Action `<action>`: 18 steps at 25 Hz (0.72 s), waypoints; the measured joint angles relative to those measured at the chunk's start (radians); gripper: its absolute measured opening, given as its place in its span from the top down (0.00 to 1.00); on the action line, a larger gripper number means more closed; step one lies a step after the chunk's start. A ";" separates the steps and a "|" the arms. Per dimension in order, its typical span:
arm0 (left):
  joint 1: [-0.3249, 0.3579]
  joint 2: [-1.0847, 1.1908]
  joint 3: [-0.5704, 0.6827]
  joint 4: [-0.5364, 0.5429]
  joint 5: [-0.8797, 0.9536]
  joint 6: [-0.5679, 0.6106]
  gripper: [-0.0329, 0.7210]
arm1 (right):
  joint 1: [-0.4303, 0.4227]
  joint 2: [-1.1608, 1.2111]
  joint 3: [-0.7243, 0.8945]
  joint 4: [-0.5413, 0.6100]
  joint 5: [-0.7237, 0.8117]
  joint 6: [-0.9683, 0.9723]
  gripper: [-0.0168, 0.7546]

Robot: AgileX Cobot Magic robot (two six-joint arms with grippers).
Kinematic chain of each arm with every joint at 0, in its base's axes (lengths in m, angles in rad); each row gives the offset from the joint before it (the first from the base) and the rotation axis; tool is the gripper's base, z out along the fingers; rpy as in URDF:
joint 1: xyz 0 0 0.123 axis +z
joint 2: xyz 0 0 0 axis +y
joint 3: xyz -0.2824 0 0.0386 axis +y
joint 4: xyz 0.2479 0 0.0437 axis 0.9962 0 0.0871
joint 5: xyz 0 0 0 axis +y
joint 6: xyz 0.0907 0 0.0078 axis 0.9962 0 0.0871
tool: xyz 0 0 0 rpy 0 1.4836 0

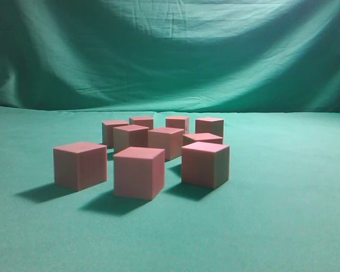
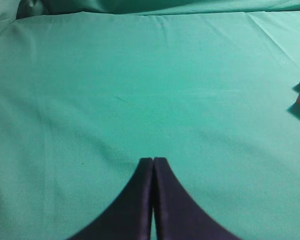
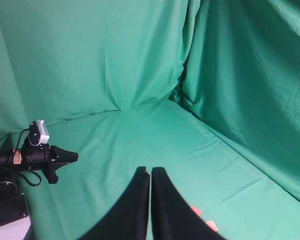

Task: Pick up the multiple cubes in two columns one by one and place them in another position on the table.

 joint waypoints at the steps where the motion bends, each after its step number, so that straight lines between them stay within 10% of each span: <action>1: 0.000 0.000 0.000 0.000 0.000 0.000 0.96 | 0.000 0.000 0.000 0.000 0.000 0.000 0.98; 18: 0.000 0.000 0.000 0.000 0.000 0.000 0.96 | -0.002 -0.033 0.177 0.012 -0.002 -0.001 0.98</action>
